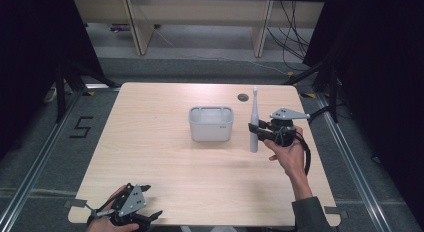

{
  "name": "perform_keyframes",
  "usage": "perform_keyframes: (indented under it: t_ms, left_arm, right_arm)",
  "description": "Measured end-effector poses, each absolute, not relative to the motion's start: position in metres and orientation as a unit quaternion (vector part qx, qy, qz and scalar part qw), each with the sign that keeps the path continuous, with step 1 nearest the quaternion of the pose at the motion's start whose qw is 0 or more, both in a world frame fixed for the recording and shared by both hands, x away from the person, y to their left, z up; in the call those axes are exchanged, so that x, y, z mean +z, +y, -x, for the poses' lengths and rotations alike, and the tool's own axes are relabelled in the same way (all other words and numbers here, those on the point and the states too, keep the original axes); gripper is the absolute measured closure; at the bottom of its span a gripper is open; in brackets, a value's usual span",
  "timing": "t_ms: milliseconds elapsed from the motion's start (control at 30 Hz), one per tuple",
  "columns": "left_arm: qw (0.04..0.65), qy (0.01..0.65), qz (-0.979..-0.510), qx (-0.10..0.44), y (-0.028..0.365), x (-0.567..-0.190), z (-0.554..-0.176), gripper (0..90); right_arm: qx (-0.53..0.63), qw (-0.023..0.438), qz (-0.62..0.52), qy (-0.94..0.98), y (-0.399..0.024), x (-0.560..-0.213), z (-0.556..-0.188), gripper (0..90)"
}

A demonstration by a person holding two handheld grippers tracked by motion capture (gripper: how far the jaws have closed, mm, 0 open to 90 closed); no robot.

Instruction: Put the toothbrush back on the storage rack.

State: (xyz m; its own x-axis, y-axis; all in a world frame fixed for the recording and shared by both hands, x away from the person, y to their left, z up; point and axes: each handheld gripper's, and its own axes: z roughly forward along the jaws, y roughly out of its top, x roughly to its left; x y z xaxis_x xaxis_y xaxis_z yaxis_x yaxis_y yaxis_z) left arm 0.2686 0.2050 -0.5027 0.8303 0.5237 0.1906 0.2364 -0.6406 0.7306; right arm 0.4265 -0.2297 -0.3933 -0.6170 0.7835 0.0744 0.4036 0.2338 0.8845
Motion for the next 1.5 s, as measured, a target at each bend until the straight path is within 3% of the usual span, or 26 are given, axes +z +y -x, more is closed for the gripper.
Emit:
perform_keyframes:
  t_ms: [333, 633, 1500]
  left_arm:
    - [0.365, 0.215, -0.885, 0.192, 0.205, -0.502, -0.269, 14.8]
    - [0.371, 0.214, -0.883, 0.193, 0.205, -0.503, -0.269, 14.8]
    - [0.364, 0.212, -0.885, 0.198, 0.205, -0.502, -0.269, 14.8]
  right_arm:
    - [0.502, 0.212, -0.390, 0.742, -0.218, -0.378, -0.436, 66.6]
    - [0.511, 0.195, -0.403, 0.734, -0.205, -0.368, -0.449, 66.6]
    - [0.522, 0.199, -0.408, 0.722, -0.170, -0.344, -0.484, 66.6]
